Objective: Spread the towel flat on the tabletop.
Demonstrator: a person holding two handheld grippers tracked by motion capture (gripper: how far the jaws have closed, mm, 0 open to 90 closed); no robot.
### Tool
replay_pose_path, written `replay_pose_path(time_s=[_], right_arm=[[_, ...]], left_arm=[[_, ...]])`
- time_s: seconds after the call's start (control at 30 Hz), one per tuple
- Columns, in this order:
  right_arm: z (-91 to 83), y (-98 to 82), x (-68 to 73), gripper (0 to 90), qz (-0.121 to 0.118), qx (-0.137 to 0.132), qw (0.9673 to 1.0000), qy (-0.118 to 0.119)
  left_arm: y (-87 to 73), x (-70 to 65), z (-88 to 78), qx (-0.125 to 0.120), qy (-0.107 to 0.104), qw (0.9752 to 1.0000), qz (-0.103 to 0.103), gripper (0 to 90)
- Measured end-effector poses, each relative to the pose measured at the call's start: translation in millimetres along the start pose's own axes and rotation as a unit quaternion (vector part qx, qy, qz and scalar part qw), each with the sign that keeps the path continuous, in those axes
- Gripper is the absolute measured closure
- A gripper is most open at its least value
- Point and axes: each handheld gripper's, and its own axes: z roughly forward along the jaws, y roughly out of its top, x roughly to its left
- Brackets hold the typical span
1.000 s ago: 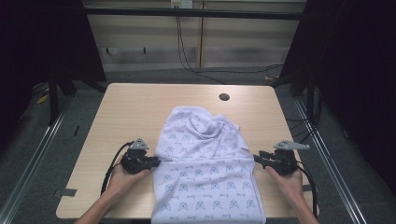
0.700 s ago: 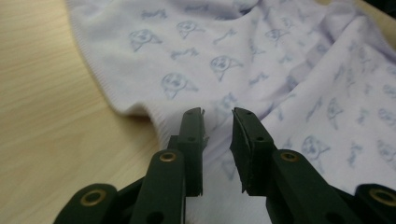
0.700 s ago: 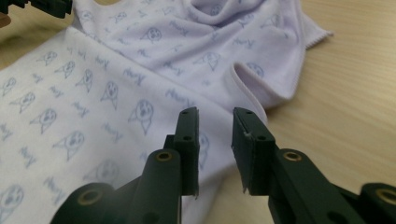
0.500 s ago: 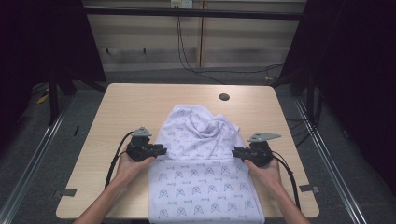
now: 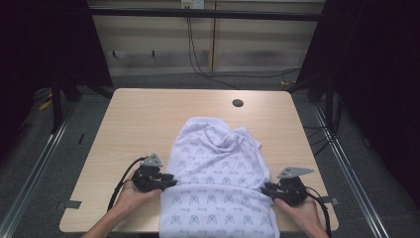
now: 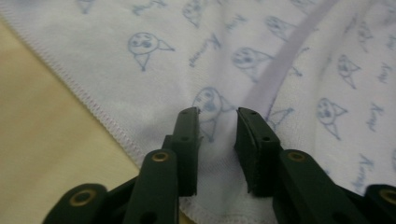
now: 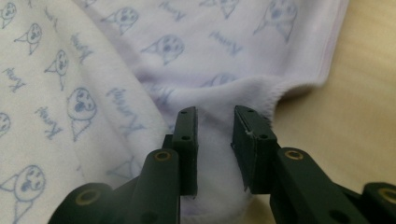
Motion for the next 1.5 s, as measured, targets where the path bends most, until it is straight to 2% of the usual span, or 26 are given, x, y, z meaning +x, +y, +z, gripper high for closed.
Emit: replay_pose_path(time_s=[0.1, 0.2, 0.23, 0.3, 0.4, 0.47, 0.5, 0.53, 0.57, 0.7, 0.73, 0.77, 0.8, 0.83, 0.87, 1.0, 1.07, 1.1, 1.13, 1.17, 1.2, 1.23, 1.27, 1.33, 1.37, 1.5], right_arm=[[-12.5, -12.5, 9.9, 71.1, -0.008, 0.013, 0.9999, 0.006], [-21.7, -21.7, 16.3, 72.7, 0.002, 0.024, 0.9993, 0.028], [-24.4, -24.8, 19.5, 73.4, 0.005, 0.028, 0.999, 0.036], [-29.3, -29.0, 25.4, 74.4, 0.0, 0.039, 0.9981, 0.048], [-31.0, -29.7, 27.4, 72.9, -0.005, 0.04, 0.9979, 0.051], [-30.1, -23.1, 21.6, 72.2, 0.002, 0.01, 0.9987, 0.05], [-29.3, -18.5, 18.1, 72.3, 0.003, -0.002, 0.9989, 0.047], [-27.4, -8.4, 11.3, 72.4, 0.004, -0.023, 0.9989, 0.042], [-22.1, 9.7, 2.0, 73.6, 0.002, -0.049, 0.9983, 0.031], [4.6, 59.4, -22.4, 74.4, 0.001, -0.081, 0.9967, 0.01], [13.2, 71.8, -27.7, 74.4, 0.006, -0.085, 0.9963, 0.011], [22.8, 83.4, -32.5, 69.6, 0.01, -0.087, 0.996, 0.018], [22.8, 83.4, -32.5, 69.6, 0.01, -0.087, 0.996, 0.018], [32.8, 93.7, -35.4, 67.6, 0.01, -0.087, 0.9959, 0.023], [52.5, 109.8, -39.2, 62.4, 0.007, -0.077, 0.997, 0.009], [81.3, 126.3, -47.0, 59.1, 0.024, -0.067, 0.9974, 0.013], [89.4, 129.3, -48.3, 62.3, 0.034, -0.065, 0.9972, 0.018], [92.4, 129.8, -48.4, 67.4, 0.036, -0.065, 0.9968, 0.027], [94.1, 130.1, -46.7, 76.4, 0.033, -0.064, 0.9971, 0.023], [93.7, 130.0, -44.4, 83.6, 0.032, -0.067, 0.9971, 0.016], [92.4, 129.9, -43.6, 86.7, 0.03, -0.075, 0.9964, 0.027], [88.9, 130.5, -41.4, 87.5, 0.029, -0.084, 0.9957, 0.024], [83.6, 131.5, -39.3, 87.8, 0.028, -0.096, 0.9946, 0.028], [70.3, 134.7, -32.8, 88.1, 0.018, -0.113, 0.993, 0.031], [62.1, 135.7, -29.3, 88.1, 0.013, -0.12, 0.992, 0.037], [24.4, 131.5, -15.0, 88.1, -0.006, -0.147, 0.9873, 0.059]], left_arm=[[-10.2, -17.1, -5.7, 0.016, -0.027, 0.9995, 0.008, 74.7], [-21.4, -30.3, -12.0, 0.029, -0.059, 0.9978, 0.008, 76.3], [-24.9, -33.3, -13.7, 0.03, -0.072, 0.9969, 0.006, 76.5], [-29.3, -36.1, -17.5, 0.035, -0.082, 0.996, 0.004, 76.7], [-26.9, -33.3, -19.8, 0.019, -0.074, 0.9971, 0.005, 75.4], [-18.0, -24.1, -18.9, -0.001, -0.064, 0.9979, 0.002, 74.6], [-10.9, -15.9, -16.9, -0.012, -0.051, 0.9986, 0.0, 74.1], [-4.9, -8.4, -14.4, -0.019, -0.042, 0.9989, -0.004, 74.2], [5.9, 6.1, -9.8, -0.029, -0.023, 0.9993, -0.007, 74.4], [26.1, 42.8, 1.5, -0.061, 0.009, 0.9972, -0.043, 73.0], [26.1, 42.8, 1.5, -0.061, 0.009, 0.9972, -0.043, 71.1], [32.1, 57.1, 5.2, -0.07, 0.033, 0.9954, -0.056, 68.5], [32.1, 57.1, 5.2, -0.07, 0.033, 0.9954, -0.056, 67.5], [33.8, 66.5, 6.1, -0.074, 0.04, 0.994, -0.07, 67.5], [35.3, 76.9, 6.9, -0.077, 0.052, 0.9922, -0.084, 64.0], [38.1, 94.0, 10.9, -0.089, 0.067, 0.9879, -0.108, 58.9], [39.9, 98.9, 13.4, -0.1, 0.066, 0.9854, -0.12, 56.2], [41.6, 99.6, 15.4, -0.099, 0.062, 0.9857, -0.121, 54.8], [43.0, 98.9, 17.5, -0.097, 0.059, 0.9868, -0.116, 54.6], [44.1, 97.2, 19.5, -0.093, 0.054, 0.9879, -0.112, 55.1], [44.1, 97.2, 19.5, -0.093, 0.054, 0.9879, -0.112, 58.0], [46.6, 91.6, 24.4, -0.073, 0.061, 0.9915, -0.089, 65.6], [47.6, 88.3, 27.3, -0.062, 0.065, 0.9928, -0.079, 71.6], [47.8, 85.9, 29.2, -0.057, 0.073, 0.993, -0.074, 85.6], [47.8, 83.5, 28.2, -0.058, 0.07, 0.9936, -0.068, 86.7], [47.6, 76.2, 9.2, -0.094, 0.061, 0.991, -0.072, 87.6]])
